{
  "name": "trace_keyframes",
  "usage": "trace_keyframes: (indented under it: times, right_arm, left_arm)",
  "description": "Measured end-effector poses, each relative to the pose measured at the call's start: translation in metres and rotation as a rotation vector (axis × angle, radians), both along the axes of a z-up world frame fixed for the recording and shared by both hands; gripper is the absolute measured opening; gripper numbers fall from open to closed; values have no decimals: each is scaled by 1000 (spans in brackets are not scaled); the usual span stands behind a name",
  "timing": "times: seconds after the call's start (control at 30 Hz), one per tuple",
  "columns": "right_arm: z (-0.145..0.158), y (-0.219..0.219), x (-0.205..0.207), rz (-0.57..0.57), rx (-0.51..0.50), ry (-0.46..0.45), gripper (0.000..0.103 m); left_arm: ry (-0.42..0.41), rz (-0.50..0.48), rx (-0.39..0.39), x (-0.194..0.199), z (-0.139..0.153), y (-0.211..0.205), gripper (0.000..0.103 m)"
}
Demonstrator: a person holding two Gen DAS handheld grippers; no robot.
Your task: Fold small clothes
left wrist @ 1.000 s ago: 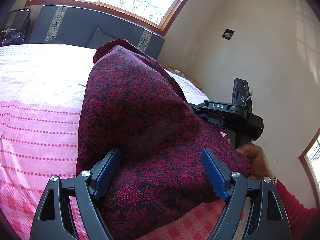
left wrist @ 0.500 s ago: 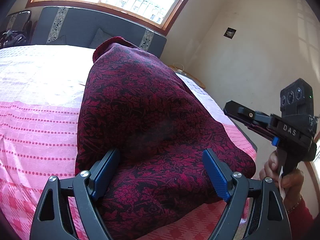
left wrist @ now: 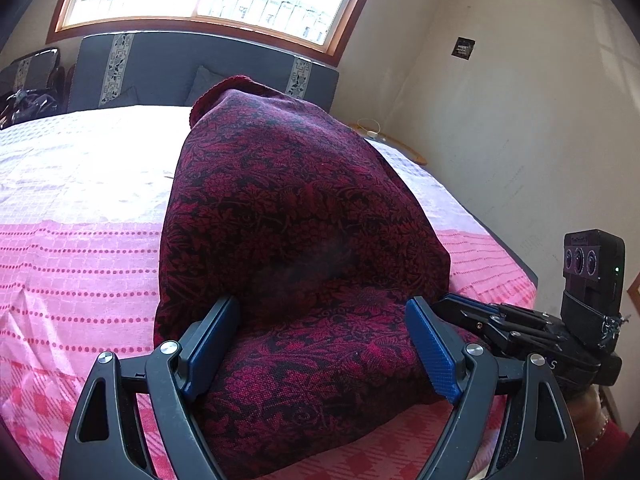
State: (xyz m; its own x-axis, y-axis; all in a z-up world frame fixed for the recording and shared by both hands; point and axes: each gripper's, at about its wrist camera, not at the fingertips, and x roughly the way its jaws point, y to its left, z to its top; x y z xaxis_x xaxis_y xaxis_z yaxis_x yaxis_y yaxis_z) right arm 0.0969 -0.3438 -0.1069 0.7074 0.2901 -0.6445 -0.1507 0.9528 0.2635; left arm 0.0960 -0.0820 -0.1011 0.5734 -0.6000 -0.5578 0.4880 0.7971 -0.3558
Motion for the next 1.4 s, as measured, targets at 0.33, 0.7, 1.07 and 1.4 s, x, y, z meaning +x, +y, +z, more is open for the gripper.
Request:
trace_keyframes:
  times: [0.33,0.7,1.07,1.4]
  right_arm:
    - [-1,-4,-4,-19,49,2,11]
    - [0,-7,-5,-33,77,16,11]
    - [3,-8,2,-52,101,63,14]
    - [3,-15,9,-36,197,107,28]
  left_arm:
    - [-25,18,77,-7,4,-12,85]
    - [-100,58,211,-17,19,-23,85]
    - [-124,105,228,10,35,4,90]
    - [75,-94,67,74,24,33,90]
